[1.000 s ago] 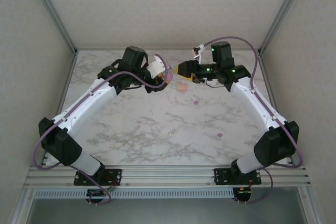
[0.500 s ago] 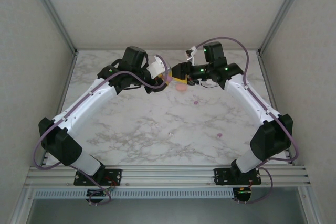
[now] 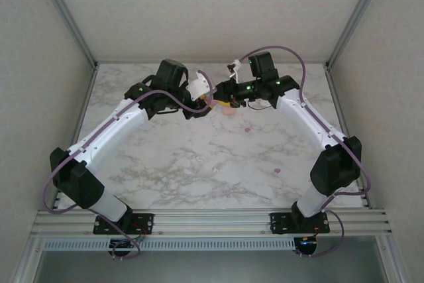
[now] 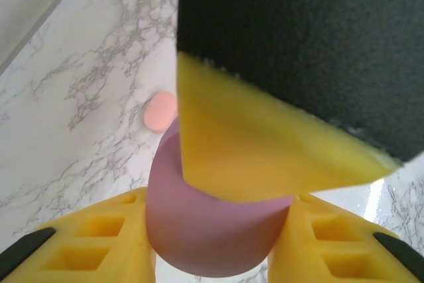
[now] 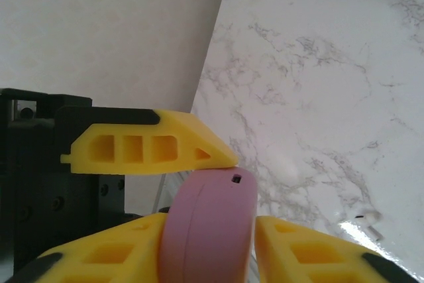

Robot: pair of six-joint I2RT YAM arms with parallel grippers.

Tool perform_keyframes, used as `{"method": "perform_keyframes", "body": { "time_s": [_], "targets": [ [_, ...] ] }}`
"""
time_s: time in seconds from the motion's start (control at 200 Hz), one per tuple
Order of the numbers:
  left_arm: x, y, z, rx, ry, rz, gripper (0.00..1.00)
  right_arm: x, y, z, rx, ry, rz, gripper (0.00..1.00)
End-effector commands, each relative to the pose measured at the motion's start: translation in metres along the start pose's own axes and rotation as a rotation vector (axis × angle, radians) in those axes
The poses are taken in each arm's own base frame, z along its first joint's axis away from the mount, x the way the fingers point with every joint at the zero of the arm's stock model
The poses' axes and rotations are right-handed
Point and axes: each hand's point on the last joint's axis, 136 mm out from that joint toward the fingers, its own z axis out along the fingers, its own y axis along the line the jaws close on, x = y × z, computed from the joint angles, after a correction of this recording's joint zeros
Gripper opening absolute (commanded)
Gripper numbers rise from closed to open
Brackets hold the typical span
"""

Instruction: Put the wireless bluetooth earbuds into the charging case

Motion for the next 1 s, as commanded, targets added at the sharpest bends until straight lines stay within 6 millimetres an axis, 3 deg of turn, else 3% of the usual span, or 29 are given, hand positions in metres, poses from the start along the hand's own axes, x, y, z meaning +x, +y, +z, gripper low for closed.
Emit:
{"method": "perform_keyframes", "body": {
  "time_s": [0.0, 0.215, 0.255, 0.335, 0.586, 0.996],
  "targets": [
    [-0.011, 0.0, -0.005, -0.014, -0.015, 0.032, 0.31, 0.003, -0.001, 0.0, 0.014, 0.022, 0.01, 0.28],
    [-0.012, 0.007, -0.007, -0.06, -0.035, 0.021, 0.57, -0.006, 0.005, -0.01, -0.007, -0.035, 0.013, 0.15],
    [-0.012, 0.01, -0.008, -0.076, -0.055, 0.013, 0.68, -0.011, 0.006, -0.015, -0.031, -0.059, 0.023, 0.14],
    [-0.016, 0.015, -0.015, -0.092, -0.15, -0.017, 0.76, -0.022, 0.011, -0.028, -0.098, -0.117, 0.037, 0.12],
    [-0.031, 0.034, -0.057, -0.059, -0.527, -0.123, 0.77, -0.049, 0.016, -0.07, -0.326, -0.25, 0.139, 0.11],
    [-0.063, 0.025, -0.044, 0.07, -0.643, -0.058, 0.73, -0.054, 0.038, -0.08, -0.444, -0.221, 0.196, 0.13]
  ]
}}
